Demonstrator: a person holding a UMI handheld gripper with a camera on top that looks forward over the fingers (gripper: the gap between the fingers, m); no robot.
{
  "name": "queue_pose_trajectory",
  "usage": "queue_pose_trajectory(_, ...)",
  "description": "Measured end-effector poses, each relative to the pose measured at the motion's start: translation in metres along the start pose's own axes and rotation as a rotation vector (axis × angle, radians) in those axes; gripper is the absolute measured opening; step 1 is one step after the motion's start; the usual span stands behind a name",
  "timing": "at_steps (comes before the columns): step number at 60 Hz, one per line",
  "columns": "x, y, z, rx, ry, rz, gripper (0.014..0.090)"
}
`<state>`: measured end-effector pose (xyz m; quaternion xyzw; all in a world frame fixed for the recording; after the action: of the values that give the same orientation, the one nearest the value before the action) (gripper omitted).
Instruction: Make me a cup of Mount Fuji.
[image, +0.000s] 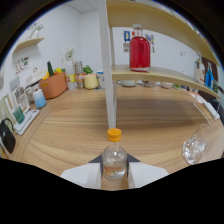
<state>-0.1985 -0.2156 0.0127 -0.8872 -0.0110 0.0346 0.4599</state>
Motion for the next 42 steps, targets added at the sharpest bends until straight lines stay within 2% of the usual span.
queue_pose_trajectory(20,-0.001,0.008,-0.007,-0.019,0.0,-0.006,0.0383)
queue_pose_trajectory(27,-0.006,0.011,-0.017,-0.03,-0.032,-0.018,0.053)
queue_pose_trajectory(28,-0.007,0.011,-0.019,-0.033,-0.041,-0.02,0.0634)
queue_pose_trajectory(29,-0.008,0.01,-0.022,-0.036,-0.05,-0.022,0.0655)
queue_pose_trajectory(30,-0.009,0.01,-0.024,-0.038,-0.06,-0.023,0.0746)
queue_pose_trajectory(31,-0.01,0.008,-0.027,-0.037,-0.069,-0.023,0.0765)
queue_pose_trajectory(33,-0.011,0.005,-0.034,-0.031,-0.089,-0.027,0.0859)
queue_pose_trajectory(42,0.012,-0.028,-0.077,0.061,-0.102,-0.074,0.086)
